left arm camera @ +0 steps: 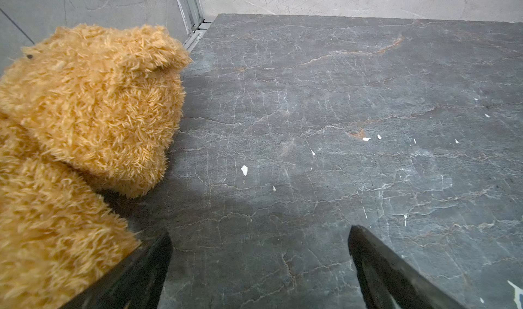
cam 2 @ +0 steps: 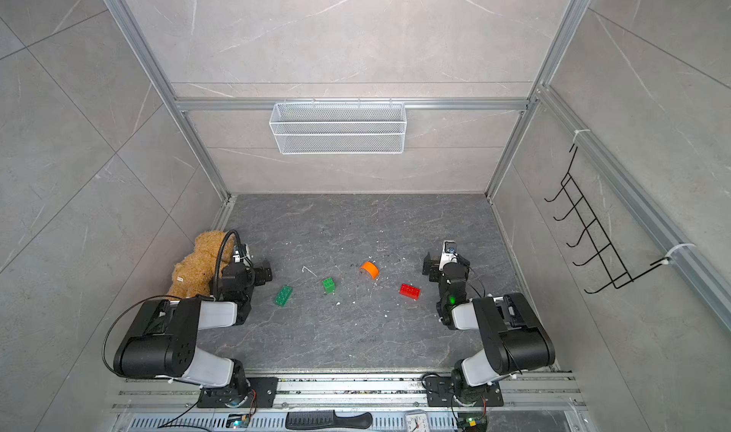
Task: Assemble an ice cream with lego
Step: Pick up the lego brick from the center of the board.
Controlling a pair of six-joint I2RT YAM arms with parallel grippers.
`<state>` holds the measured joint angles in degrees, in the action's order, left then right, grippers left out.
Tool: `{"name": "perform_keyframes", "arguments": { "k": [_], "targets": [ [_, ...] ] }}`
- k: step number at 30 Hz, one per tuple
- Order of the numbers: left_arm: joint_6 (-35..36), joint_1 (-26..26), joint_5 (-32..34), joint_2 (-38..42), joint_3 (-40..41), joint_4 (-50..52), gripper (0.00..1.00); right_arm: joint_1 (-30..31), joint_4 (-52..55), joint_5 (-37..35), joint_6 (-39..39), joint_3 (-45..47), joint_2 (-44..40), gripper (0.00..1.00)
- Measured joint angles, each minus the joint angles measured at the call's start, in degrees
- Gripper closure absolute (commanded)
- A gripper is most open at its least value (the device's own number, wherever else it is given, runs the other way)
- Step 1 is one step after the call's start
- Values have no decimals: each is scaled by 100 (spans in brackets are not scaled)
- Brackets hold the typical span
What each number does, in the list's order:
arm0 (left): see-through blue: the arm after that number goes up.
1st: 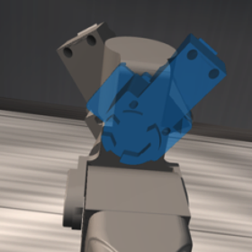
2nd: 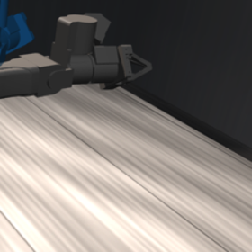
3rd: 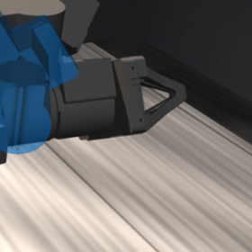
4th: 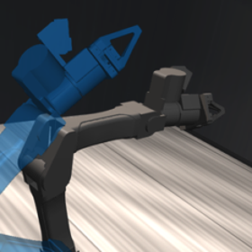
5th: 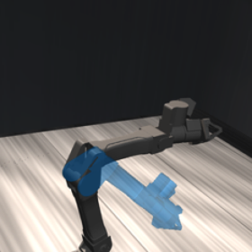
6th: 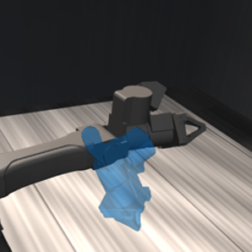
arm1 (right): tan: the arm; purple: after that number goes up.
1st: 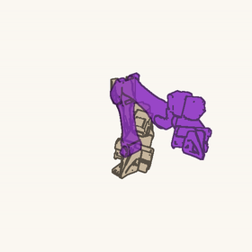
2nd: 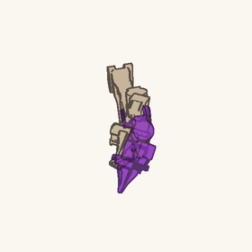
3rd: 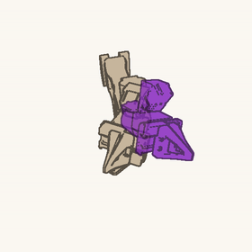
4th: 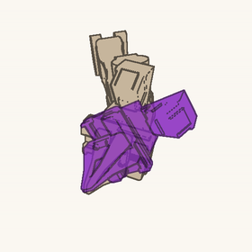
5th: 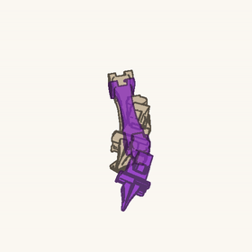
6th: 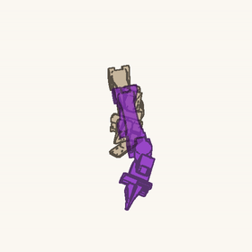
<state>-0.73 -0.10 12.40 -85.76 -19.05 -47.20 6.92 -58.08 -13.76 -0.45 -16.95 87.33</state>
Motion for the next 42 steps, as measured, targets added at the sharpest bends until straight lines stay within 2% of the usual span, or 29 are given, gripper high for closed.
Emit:
{"name": "perform_keyframes", "arguments": {
  "k": [42],
  "targets": [
    [-9,46,-92,7,-28,92,0,0,179,-81,-20,-11,-101,0]
  ]
}}
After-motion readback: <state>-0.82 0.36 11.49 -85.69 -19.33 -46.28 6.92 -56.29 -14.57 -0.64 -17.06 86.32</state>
